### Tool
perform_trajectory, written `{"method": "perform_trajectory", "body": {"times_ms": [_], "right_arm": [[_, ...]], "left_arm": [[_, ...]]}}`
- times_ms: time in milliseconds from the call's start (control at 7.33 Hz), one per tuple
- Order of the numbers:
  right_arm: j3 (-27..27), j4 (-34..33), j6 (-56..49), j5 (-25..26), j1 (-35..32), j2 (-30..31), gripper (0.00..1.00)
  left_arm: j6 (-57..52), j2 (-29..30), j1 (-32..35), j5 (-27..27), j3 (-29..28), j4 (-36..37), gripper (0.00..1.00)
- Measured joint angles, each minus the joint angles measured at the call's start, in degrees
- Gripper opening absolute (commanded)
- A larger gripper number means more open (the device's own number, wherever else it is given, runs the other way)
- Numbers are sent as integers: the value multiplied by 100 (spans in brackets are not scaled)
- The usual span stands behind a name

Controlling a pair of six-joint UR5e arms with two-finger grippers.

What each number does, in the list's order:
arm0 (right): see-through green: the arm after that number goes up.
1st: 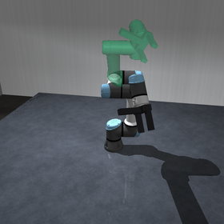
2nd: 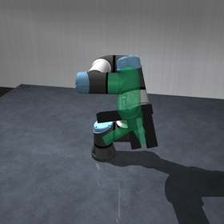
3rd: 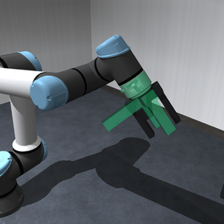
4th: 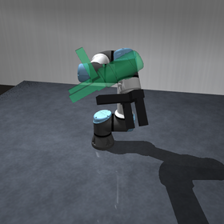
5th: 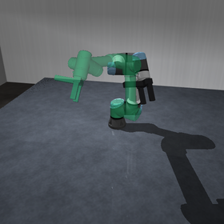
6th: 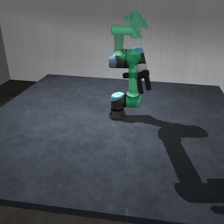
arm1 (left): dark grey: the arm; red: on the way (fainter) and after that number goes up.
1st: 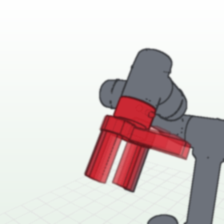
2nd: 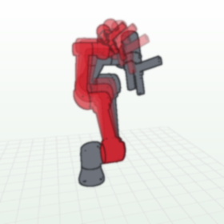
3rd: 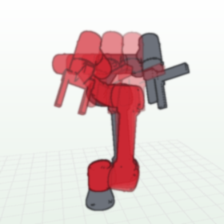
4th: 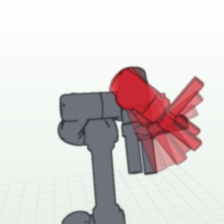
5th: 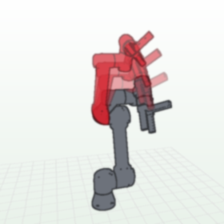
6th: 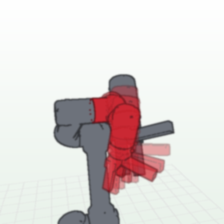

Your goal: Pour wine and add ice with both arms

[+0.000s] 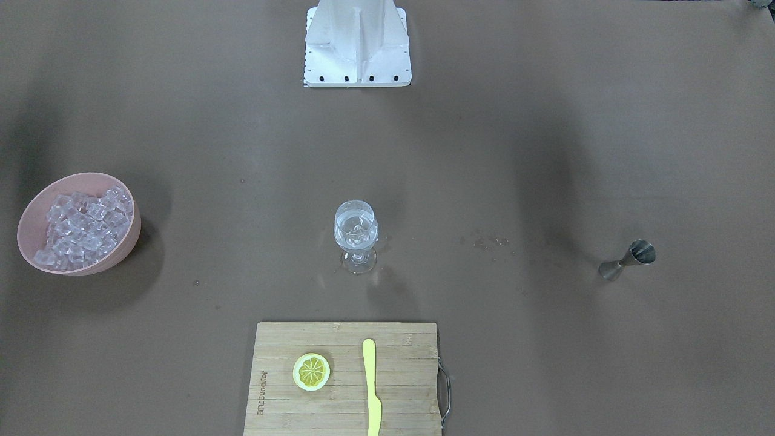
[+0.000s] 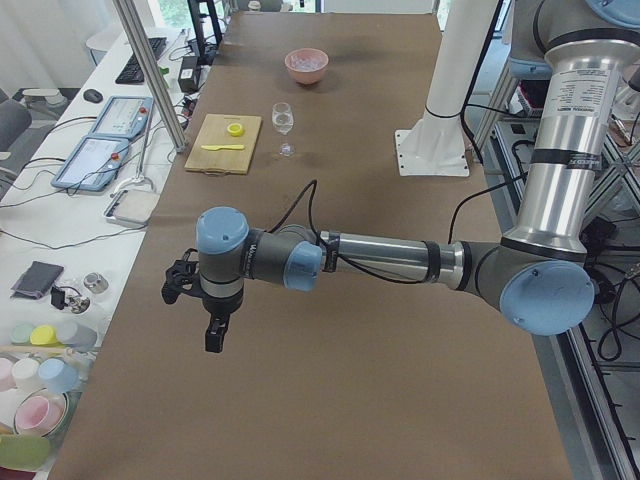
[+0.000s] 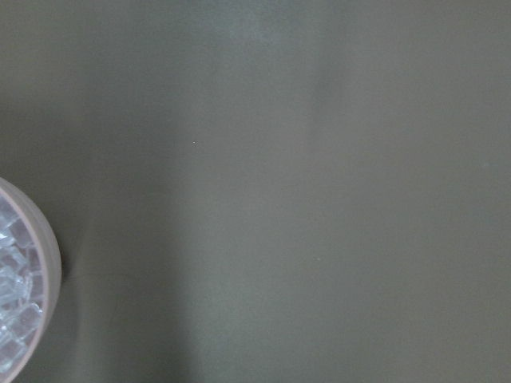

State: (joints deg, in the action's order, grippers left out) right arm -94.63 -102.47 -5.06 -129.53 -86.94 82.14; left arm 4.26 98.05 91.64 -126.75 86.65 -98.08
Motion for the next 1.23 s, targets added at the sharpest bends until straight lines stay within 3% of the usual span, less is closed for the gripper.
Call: {"method": "perform_trajectory", "body": {"times_ms": [409, 1228], "right_arm": [[374, 339, 25, -635, -224, 210, 100], [370, 397, 472, -701, -236, 202, 100]], "left_arm": [[47, -5, 3, -333, -284, 13, 98], [58, -180, 13, -400, 181, 688, 98]]}}
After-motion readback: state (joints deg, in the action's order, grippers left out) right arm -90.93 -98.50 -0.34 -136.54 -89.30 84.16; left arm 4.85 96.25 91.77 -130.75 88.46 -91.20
